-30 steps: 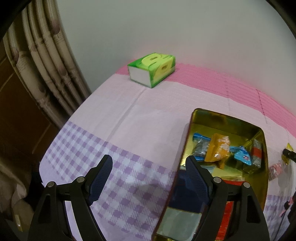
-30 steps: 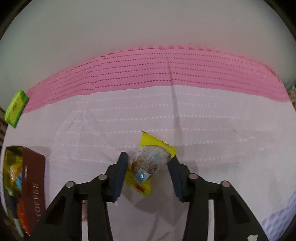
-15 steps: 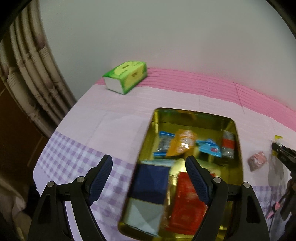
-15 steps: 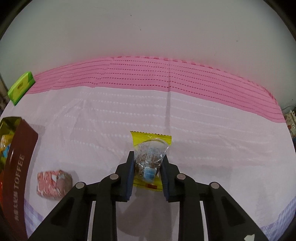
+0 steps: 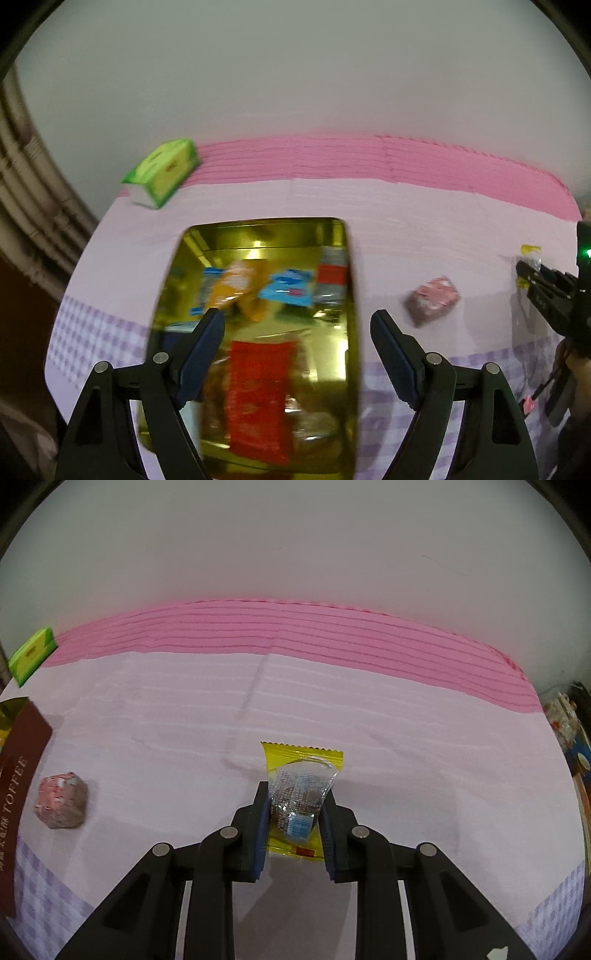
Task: Organize snacks
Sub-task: 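Grasp the pink patterned box with the left gripper while the right gripper holds the candy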
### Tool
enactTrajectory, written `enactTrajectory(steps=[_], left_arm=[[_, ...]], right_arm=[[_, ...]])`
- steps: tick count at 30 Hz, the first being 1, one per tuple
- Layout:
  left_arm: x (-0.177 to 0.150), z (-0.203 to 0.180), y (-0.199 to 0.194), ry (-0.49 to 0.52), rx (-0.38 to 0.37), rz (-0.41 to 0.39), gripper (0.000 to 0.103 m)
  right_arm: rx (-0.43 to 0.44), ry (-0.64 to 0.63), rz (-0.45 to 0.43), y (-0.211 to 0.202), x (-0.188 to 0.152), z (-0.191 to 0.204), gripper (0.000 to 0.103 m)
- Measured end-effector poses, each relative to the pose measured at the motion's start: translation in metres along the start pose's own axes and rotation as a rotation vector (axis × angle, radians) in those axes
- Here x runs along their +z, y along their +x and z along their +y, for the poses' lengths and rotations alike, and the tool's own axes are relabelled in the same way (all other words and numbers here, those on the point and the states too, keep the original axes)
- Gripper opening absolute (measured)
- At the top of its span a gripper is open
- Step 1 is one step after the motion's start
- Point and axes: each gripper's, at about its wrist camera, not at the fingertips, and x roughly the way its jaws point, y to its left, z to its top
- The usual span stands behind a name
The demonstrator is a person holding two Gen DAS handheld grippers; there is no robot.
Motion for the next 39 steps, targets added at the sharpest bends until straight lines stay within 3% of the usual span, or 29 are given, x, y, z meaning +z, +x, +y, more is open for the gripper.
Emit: enactTrajectory(steps=[8, 20, 31, 39], left_arm=[[0.001, -0.042, 0.005, 0.048, -0.072, 0.022, 0.081], [-0.001, -0.08, 0.023, 0.068, -0.111, 0.069, 0.081], [0.009, -0.111, 0.054, 0.001, -0.116, 0.132, 0.081], [0.015, -0.12, 0.077, -0.05, -0.076, 0.172, 0.081]], right_arm=[[-0.047, 0.024, -0.012, -0.004, -0.011, -0.036, 0.022], [-0.015, 0.054, -0.012, -0.003, -0.014, -0.049, 0.023], [0.008, 0.073, -0.01, -0.002, -0.013, -0.053, 0.023], [0.018, 0.081, -0.01, -0.002, -0.013, -0.053, 0.024]])
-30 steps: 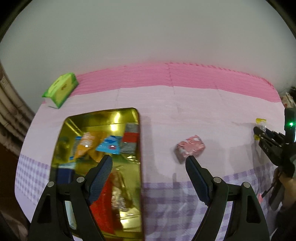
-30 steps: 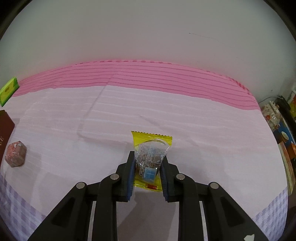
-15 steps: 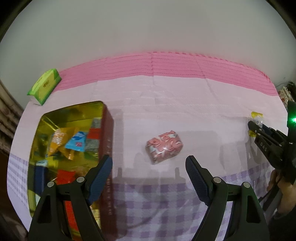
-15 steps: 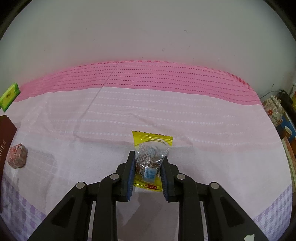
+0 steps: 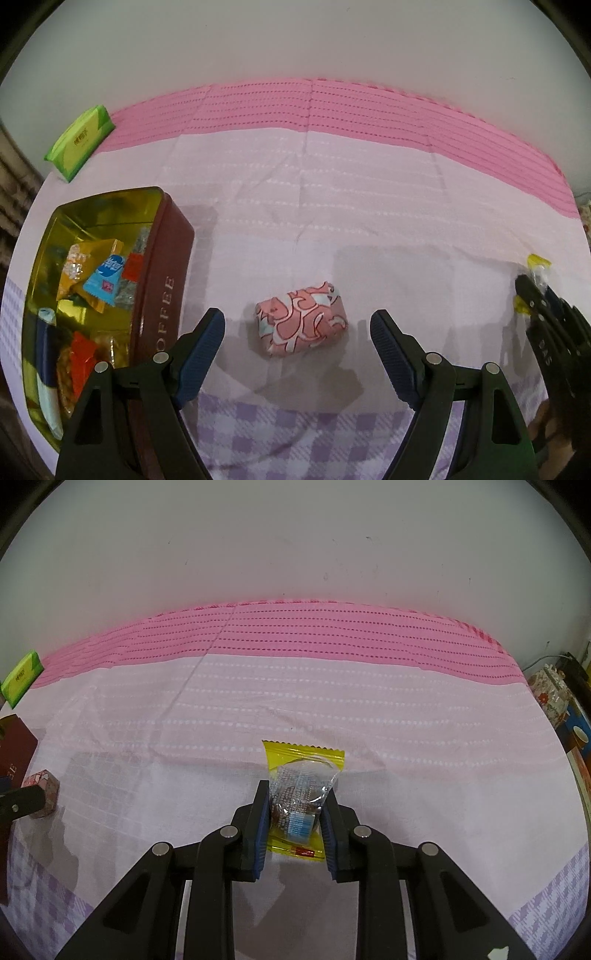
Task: Organize snacks
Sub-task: 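Grasp the pink patterned box with the left gripper while the right gripper holds the candy, then carry the pink box into the gold tin and open the left gripper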
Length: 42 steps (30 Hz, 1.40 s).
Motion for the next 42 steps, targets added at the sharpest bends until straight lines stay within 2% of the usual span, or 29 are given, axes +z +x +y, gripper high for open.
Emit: enactTrajectory(steps=[5, 13, 20, 36, 42], left_arm=[[0.003, -0.001, 0.01, 0.001, 0.019, 0.008, 0.073], [-0.002, 0.006, 0.018, -0.006, -0.011, 0.035, 0.053], [-0.007, 0.011, 0.018, 0.022, -0.018, 0.02, 0.05], [-0.035, 0.011, -0.014, 0.081, -0.054, 0.003, 0.05], [-0.04, 0.006, -0.039, 0.131, -0.056, -0.061, 0.05]], right_arm=[[0.001, 0.001, 0.0, 0.0, 0.0, 0.0, 0.024], [0.001, 0.001, 0.0, 0.001, 0.0, 0.0, 0.024], [0.001, 0.001, 0.0, 0.001, 0.0, 0.0, 0.024], [-0.002, 0.0, 0.0, 0.001, 0.0, 0.001, 0.024], [-0.003, 0.001, 0.0, 0.0, 0.0, 0.001, 0.024]])
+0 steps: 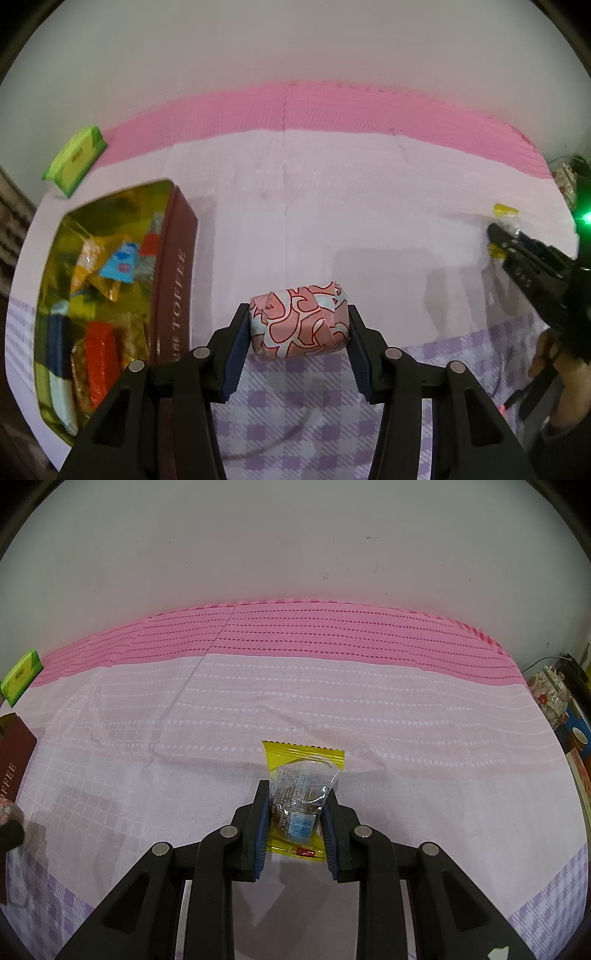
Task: Organize snacks
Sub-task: 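Carry the pink box into the gold tin and open the left gripper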
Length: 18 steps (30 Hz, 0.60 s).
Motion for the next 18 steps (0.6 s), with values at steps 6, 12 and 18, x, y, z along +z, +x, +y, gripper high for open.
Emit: enactTrajectory(steps=[6, 12, 18], left_arm=[[0.007, 0.003, -0.023, 0.025, 0.004, -0.063, 0.05], [0.014, 0.026, -0.035, -0.017, 0.009, -0.084, 0.05], [0.018, 0.062, -0.044, -0.069, 0.057, -0.114, 0.05]], right_arm=[[0.0, 0.0, 0.0, 0.0, 0.0, 0.0, 0.024], [0.0, 0.0, 0.0, -0.001, 0.0, 0.0, 0.024], [0.0, 0.0, 0.0, -0.001, 0.0, 0.0, 0.024]])
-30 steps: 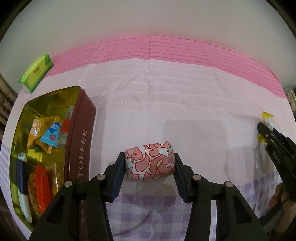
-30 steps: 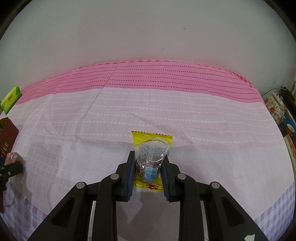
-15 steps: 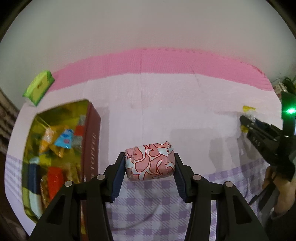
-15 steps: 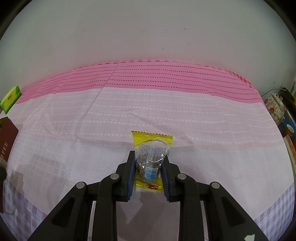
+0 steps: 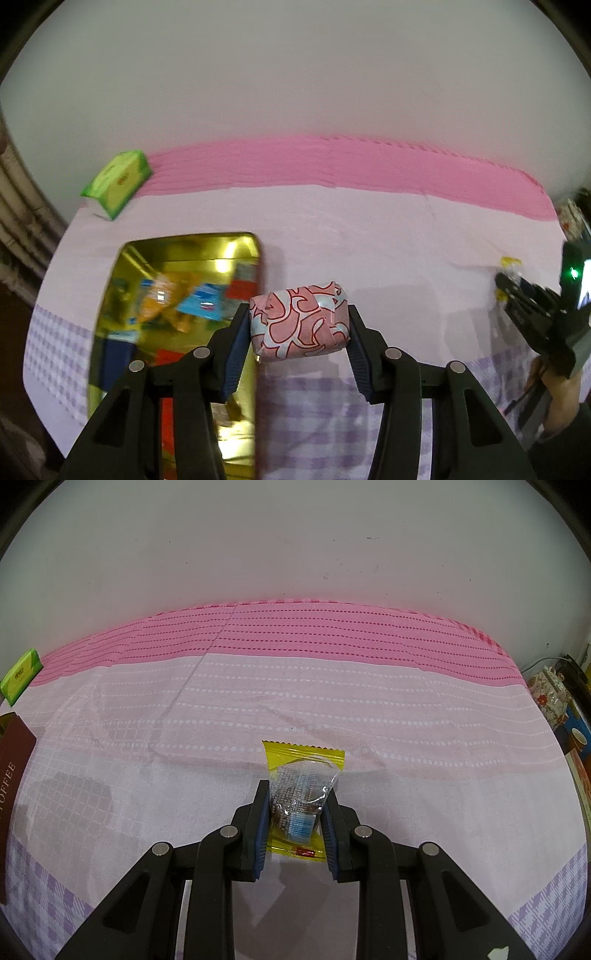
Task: Organize snacks
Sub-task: 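Carry the pink box into the gold tin and open the left gripper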
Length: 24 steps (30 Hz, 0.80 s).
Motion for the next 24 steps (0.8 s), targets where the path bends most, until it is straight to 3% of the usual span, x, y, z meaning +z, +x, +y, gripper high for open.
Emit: enactTrajectory(steps=[7, 17, 24], left_arm=[[0.004, 0.049, 0.004, -0.061, 0.08, 0.008, 0.05], [0.008, 0.102, 0.017, -0.11, 0.138, 0.047, 0.05], [0.006, 0.117, 0.036, -0.115, 0.117, 0.106, 0.05]], right_arm=[[0.0, 0.0, 0.0, 0.0, 0.0, 0.0, 0.024], [0.0, -0.001, 0.0, 0.0, 0.0, 0.0, 0.024], [0.0, -0.001, 0.0, 0.0, 0.0, 0.0, 0.024]])
